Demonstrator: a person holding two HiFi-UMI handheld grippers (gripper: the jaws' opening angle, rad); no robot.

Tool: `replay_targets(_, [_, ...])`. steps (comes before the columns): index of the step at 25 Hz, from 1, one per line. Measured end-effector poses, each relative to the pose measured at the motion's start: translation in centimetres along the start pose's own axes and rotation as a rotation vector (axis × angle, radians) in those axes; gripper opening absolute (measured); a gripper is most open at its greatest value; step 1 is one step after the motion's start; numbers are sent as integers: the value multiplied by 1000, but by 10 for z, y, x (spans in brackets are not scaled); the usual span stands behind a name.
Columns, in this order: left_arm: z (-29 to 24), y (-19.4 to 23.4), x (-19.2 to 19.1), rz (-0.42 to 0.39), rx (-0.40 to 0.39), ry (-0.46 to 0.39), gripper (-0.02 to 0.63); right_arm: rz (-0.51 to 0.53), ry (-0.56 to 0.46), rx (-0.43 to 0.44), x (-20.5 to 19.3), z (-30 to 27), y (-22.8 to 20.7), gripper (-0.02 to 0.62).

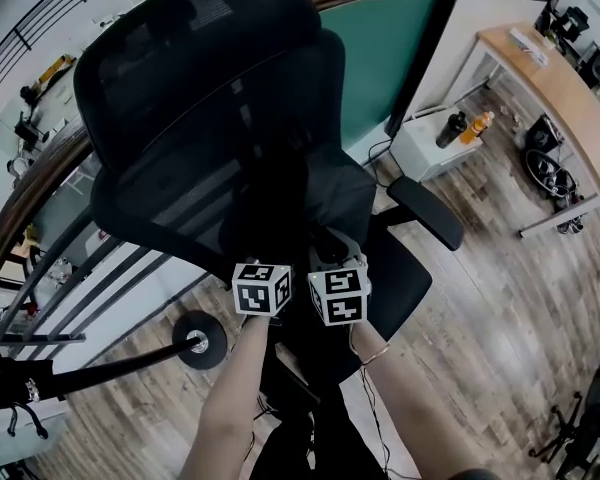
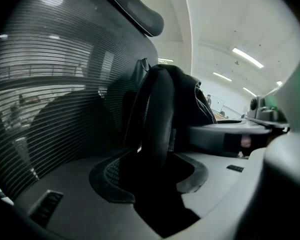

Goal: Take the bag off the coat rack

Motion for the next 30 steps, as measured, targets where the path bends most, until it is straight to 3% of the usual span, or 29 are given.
replay_targets(20, [82,58,-45,60,179,40,178,7,135,130,-46,-8,88,192])
replay_targets(30, [136,64,-52,82,224,-7,178,2,151,138,-55,26,115,204])
Point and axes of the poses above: the fingertips, and each gripper's own axes: z backward along the fingers, y to its left, x out of its top, the point moved 2 cm from there along z, backward along the fingers, and after that the axes turned 11 degrees about x, right-handed, at the moved point
